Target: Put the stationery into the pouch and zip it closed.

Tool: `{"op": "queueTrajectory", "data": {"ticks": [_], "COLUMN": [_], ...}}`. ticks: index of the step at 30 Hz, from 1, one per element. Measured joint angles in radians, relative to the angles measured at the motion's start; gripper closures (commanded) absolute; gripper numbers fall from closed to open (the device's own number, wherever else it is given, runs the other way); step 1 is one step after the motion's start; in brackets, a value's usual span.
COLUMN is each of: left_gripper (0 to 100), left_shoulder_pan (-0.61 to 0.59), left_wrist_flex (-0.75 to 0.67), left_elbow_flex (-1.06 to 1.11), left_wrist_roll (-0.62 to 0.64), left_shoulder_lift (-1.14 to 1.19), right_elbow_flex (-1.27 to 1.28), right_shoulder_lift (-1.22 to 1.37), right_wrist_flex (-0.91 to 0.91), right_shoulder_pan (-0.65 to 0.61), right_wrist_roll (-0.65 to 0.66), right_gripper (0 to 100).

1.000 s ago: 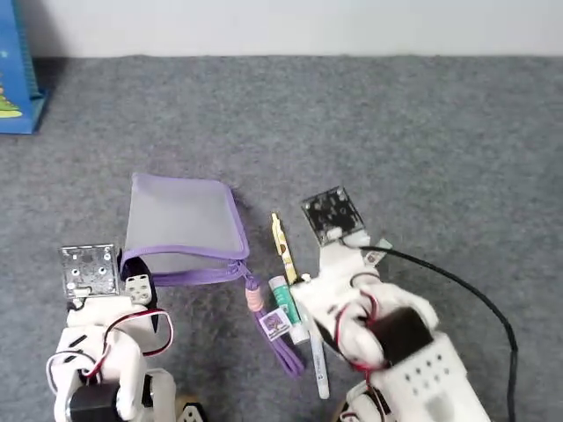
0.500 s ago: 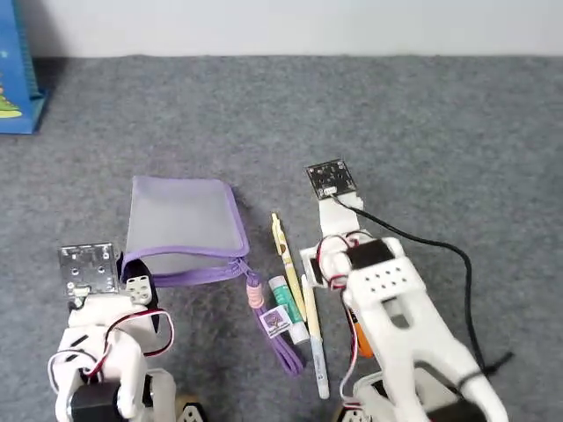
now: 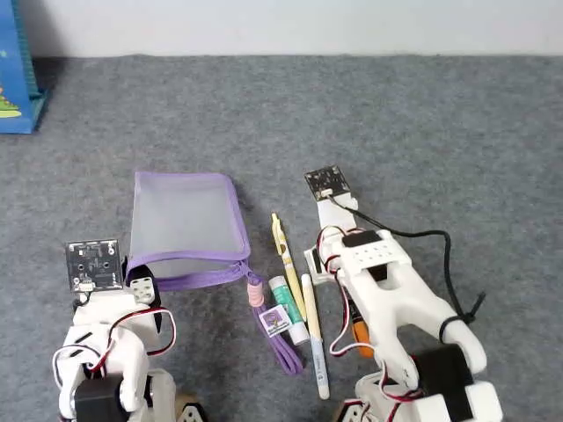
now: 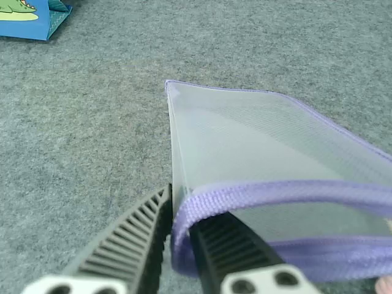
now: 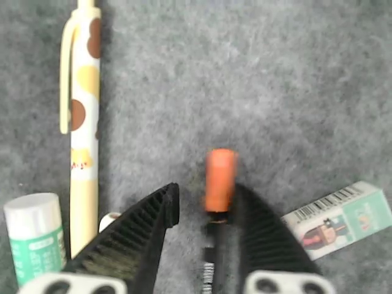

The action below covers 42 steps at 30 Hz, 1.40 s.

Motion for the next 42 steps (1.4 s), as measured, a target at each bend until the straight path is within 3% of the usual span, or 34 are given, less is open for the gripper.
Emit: {"op": "queueTrajectory", "data": {"ticks": [10, 15, 24, 30, 42], "left_gripper": [99, 99, 99, 99, 99], "left_shoulder_pan": [0.0, 0.0, 0.002, 0.037, 0.19], "left_wrist_flex": [0.0, 0.0, 0.025, 0.055, 0.206], "left_elbow_flex": [0.0, -0.025, -0.203, -0.394, -0.726], "left_wrist_roll": [0.0, 0.0, -0.009, -0.009, 0.0], "left_shoulder_lift": [0.0, 0.005, 0.075, 0.344, 0.706], "right_elbow_flex": [-0.003, -0.003, -0.003, -0.003, -0.003], "right_shoulder_lift": [-0.086, -0.356, -1.025, -1.341, -1.382], "right_wrist_flex": [0.135, 0.333, 0.594, 0.514, 0.114], "right_shoulder_pan": [-0.003, -0.008, -0.176, -0.258, -0.359], "right_wrist_roll": [0.011, 0.011, 0.012, 0.012, 0.018], "right_gripper": [99.1, 99.1, 99.1, 99.1, 99.1]}}
